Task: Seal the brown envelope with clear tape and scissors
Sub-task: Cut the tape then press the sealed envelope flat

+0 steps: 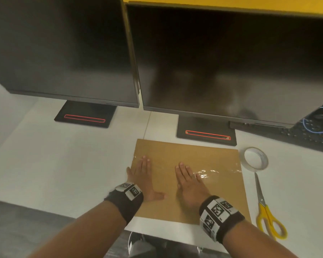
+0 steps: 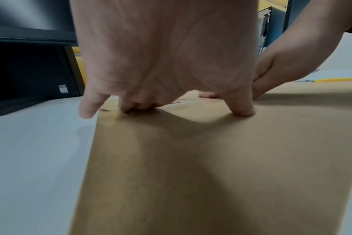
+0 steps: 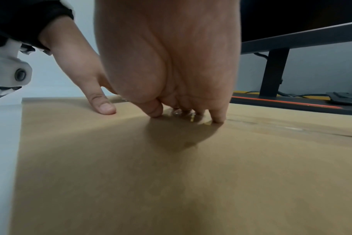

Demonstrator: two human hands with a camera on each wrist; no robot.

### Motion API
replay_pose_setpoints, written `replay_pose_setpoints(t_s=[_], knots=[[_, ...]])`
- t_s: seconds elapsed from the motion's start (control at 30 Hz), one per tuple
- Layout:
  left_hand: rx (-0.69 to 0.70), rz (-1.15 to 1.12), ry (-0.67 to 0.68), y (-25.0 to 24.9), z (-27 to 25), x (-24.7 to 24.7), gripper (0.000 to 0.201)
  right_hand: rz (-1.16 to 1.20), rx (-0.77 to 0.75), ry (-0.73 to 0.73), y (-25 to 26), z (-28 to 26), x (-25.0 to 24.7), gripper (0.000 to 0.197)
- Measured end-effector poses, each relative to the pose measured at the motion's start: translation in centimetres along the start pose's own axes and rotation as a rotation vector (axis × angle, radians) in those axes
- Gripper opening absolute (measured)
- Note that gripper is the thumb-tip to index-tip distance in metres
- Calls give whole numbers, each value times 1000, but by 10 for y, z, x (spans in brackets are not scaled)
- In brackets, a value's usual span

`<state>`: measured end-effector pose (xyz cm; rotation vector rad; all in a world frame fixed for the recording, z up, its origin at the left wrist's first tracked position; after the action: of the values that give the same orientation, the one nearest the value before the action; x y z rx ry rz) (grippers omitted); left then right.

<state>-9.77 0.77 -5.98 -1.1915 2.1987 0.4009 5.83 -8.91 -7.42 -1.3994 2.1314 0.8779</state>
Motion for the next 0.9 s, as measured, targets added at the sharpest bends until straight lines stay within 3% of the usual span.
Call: replay_pose_setpoints(t_s=[0.1, 0.3, 0.53, 0.73, 0.9], knots=[[-2, -25, -10, 1, 1, 1, 138, -1, 18, -8, 4, -2, -2, 60], [-8, -66, -81, 1, 0, 2, 137, 2, 4, -74, 29, -4, -10, 83], [-38, -74, -83, 4, 5, -3, 134, -62, 16, 7, 25, 4, -5, 78], [-61, -250, -226, 0, 11, -5, 101, 1, 12, -16, 25, 5, -4, 73], [-86, -264, -270, -1, 16, -3, 98, 6, -1, 7, 24, 2, -8, 76]])
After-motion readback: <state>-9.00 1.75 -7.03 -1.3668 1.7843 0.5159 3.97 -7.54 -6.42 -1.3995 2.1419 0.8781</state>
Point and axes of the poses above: each hand's wrist, its own z-axis towards the middle knuckle, its own x-axis out of the palm, y = z × x, the point moved 1 cm from there along z, towards the middle knuckle, and after that the axes turned 12 degrees about y, right-handed, at the moved point
